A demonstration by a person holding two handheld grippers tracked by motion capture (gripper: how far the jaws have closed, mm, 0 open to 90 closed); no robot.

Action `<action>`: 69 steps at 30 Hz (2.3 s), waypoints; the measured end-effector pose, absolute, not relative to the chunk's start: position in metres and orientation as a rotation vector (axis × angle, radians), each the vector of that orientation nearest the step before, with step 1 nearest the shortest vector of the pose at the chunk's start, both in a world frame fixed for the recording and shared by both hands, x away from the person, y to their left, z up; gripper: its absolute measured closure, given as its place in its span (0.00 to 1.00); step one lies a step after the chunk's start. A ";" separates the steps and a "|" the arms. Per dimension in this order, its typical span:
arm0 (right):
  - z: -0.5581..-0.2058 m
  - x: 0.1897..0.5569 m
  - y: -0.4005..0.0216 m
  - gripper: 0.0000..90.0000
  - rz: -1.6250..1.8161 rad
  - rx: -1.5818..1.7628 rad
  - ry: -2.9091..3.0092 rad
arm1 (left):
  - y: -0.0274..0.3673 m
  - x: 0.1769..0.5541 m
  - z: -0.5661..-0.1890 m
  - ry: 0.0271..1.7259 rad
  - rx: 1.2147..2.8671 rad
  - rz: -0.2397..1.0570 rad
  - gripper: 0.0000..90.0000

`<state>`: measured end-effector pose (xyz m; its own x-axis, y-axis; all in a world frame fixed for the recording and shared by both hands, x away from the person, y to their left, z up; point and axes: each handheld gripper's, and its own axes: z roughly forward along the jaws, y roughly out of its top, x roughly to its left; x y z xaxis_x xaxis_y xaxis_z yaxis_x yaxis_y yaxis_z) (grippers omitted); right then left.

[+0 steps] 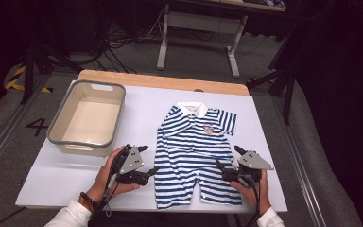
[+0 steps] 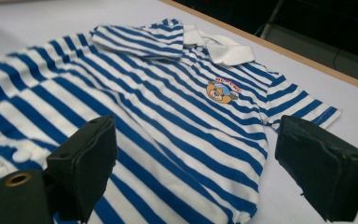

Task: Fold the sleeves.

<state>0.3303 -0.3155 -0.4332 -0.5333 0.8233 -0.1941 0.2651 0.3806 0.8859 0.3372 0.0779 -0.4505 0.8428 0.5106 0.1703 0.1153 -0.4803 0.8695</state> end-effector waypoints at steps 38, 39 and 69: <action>-0.438 0.536 -0.371 0.44 0.896 1.472 1.900 | 0.105 0.315 -0.459 0.465 2.062 0.442 0.11; -0.439 0.538 -0.372 0.46 0.899 1.481 1.899 | 0.104 0.314 -0.460 0.462 2.068 0.440 0.11; -0.440 0.543 -0.369 0.97 0.883 1.522 1.938 | 0.102 0.314 -0.461 0.464 2.073 0.398 0.10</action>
<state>0.5428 -0.3693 -0.4401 -0.2349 0.9720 -0.0047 0.6343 0.1570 0.7570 0.3141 0.1025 -0.4611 0.8754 0.4737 0.0963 0.1677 -0.4846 0.8585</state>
